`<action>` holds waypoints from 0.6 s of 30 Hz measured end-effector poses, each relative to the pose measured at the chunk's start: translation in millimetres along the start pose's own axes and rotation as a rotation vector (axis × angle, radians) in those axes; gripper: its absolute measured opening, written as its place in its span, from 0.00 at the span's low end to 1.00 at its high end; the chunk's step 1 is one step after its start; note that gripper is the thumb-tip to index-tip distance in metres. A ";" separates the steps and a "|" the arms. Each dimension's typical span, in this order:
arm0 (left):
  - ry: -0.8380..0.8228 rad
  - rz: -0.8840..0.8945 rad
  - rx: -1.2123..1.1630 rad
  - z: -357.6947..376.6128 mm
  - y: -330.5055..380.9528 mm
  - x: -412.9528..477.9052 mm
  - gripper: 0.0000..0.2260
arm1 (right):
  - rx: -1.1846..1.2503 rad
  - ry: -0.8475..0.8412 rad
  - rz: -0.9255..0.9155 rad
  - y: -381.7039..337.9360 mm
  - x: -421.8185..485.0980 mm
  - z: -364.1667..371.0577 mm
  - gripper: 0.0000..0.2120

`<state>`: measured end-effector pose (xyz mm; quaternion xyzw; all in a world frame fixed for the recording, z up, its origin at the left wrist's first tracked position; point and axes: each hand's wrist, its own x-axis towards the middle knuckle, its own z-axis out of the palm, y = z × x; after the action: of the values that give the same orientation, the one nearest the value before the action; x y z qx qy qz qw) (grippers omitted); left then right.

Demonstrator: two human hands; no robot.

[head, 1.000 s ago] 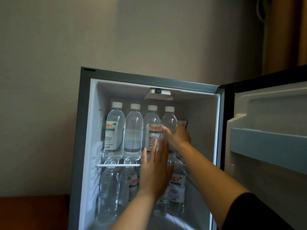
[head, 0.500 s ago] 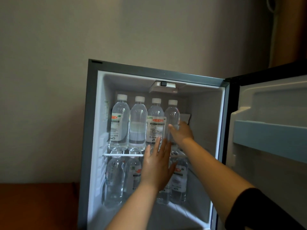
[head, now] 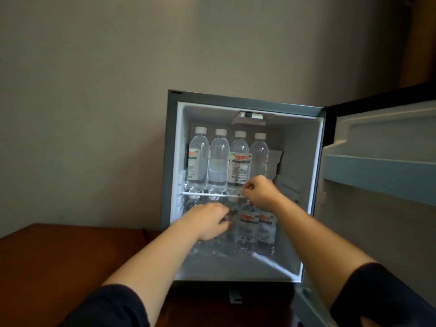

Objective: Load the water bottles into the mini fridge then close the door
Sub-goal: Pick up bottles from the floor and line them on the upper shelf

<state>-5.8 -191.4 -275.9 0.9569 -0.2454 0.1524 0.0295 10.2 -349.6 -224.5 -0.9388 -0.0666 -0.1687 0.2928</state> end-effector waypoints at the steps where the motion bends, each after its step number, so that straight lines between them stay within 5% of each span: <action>1: -0.046 -0.014 -0.010 -6.8 -3.3 -11.2 0.16 | -0.021 -0.047 -0.031 -6.1 -7.7 3.0 0.10; 9: -0.233 -0.276 -0.002 -30.6 -52.5 -107.7 0.17 | -0.102 -0.468 -0.178 -63.0 -58.6 56.3 0.10; 18: -0.354 -0.638 0.011 -36.2 -116.9 -253.2 0.18 | -0.071 -0.662 -0.395 -156.1 -110.3 147.8 0.05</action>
<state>-170.8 32.6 -316.8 0.9970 0.0649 -0.0312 0.0276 -86.8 -139.9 -295.5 -0.9211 -0.3312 0.0883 0.1846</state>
